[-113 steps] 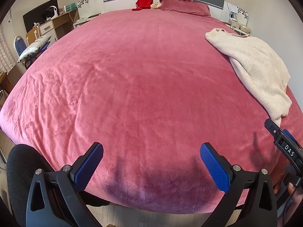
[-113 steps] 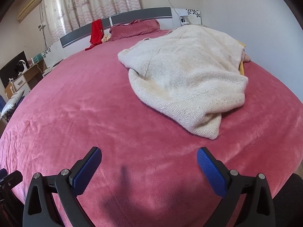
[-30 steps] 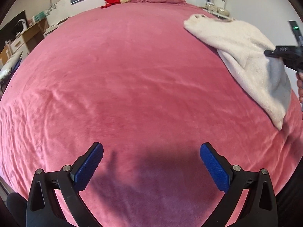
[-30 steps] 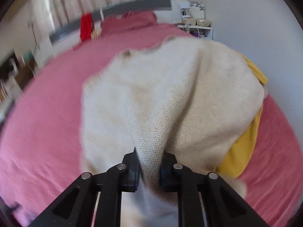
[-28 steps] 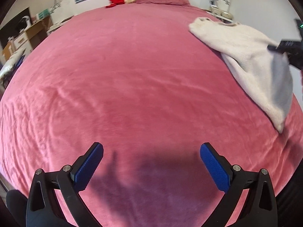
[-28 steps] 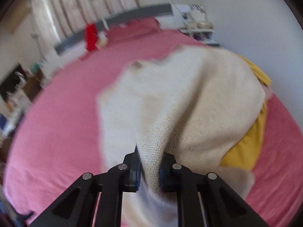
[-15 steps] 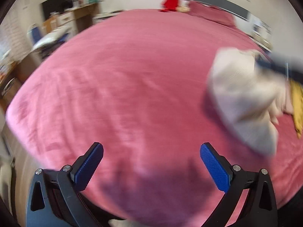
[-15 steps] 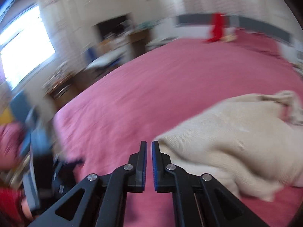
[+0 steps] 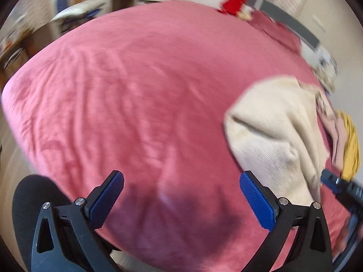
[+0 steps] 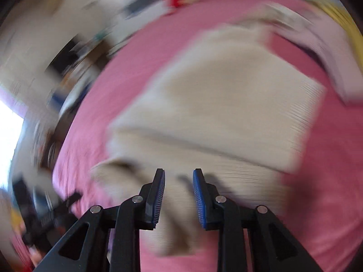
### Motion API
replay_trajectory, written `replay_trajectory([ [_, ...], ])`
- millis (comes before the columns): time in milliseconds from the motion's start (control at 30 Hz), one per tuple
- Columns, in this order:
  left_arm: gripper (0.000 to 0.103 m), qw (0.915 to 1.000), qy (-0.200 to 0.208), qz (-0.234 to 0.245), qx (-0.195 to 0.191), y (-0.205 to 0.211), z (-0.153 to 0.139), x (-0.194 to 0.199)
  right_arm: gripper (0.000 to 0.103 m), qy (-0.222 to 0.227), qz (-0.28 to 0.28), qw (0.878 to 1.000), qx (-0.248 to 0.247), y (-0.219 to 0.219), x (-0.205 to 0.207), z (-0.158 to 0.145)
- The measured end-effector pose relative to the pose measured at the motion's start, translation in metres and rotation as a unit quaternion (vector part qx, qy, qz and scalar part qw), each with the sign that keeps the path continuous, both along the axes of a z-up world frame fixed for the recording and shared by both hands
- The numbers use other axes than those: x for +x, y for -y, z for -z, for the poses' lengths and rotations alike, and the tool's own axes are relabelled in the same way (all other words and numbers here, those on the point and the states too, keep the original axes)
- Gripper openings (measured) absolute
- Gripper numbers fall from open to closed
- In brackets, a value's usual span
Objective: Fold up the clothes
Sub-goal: 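Lift the cream sweater with the right tool and pull it across the bed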
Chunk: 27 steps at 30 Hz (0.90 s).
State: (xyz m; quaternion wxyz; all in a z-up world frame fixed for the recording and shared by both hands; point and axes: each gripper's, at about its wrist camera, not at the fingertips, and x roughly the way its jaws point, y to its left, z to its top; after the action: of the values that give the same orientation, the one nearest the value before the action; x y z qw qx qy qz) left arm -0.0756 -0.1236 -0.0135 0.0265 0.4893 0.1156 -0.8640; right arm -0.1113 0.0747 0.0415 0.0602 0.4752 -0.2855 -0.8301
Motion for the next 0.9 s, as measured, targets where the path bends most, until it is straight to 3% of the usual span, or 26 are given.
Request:
replay_trajectory([
  [100,0.103,0.9979,0.0,0.051,-0.041,-0.037,0.003,-0.005,0.029,0.048,0.1,0.992,-0.061,-0.067,0.008,0.029],
  [300,0.103,0.9833,-0.015,0.129,-0.127,-0.091,-0.006,-0.012,0.03,0.068,0.109,0.988,-0.09,-0.106,-0.011,0.048],
  [433,0.103,0.978,-0.024,0.149,-0.144,-0.102,-0.005,-0.015,0.036,0.06,0.096,0.985,-0.127,-0.098,-0.036,0.05],
  [600,0.103,0.9783,-0.008,0.147,-0.145,-0.099,0.004,-0.017,0.04,0.07,0.076,0.973,-0.208,-0.069,-0.068,0.058],
  [667,0.103,0.9784,-0.002,0.144,-0.149,-0.095,0.008,-0.018,0.041,0.078,0.069,0.972,-0.211,-0.055,-0.081,0.058],
  [700,0.103,0.9784,0.001,0.142,-0.15,-0.094,0.01,-0.019,0.04,0.078,0.065,0.973,-0.209,-0.048,-0.088,0.057],
  [800,0.103,0.9791,-0.001,0.136,-0.151,-0.086,0.008,-0.016,0.011,0.033,0.082,0.968,-0.235,-0.04,-0.096,0.048],
  [900,0.103,0.9802,-0.007,0.126,-0.153,-0.077,0.006,-0.017,0.008,-0.021,0.103,0.949,-0.298,-0.043,-0.093,0.03],
])
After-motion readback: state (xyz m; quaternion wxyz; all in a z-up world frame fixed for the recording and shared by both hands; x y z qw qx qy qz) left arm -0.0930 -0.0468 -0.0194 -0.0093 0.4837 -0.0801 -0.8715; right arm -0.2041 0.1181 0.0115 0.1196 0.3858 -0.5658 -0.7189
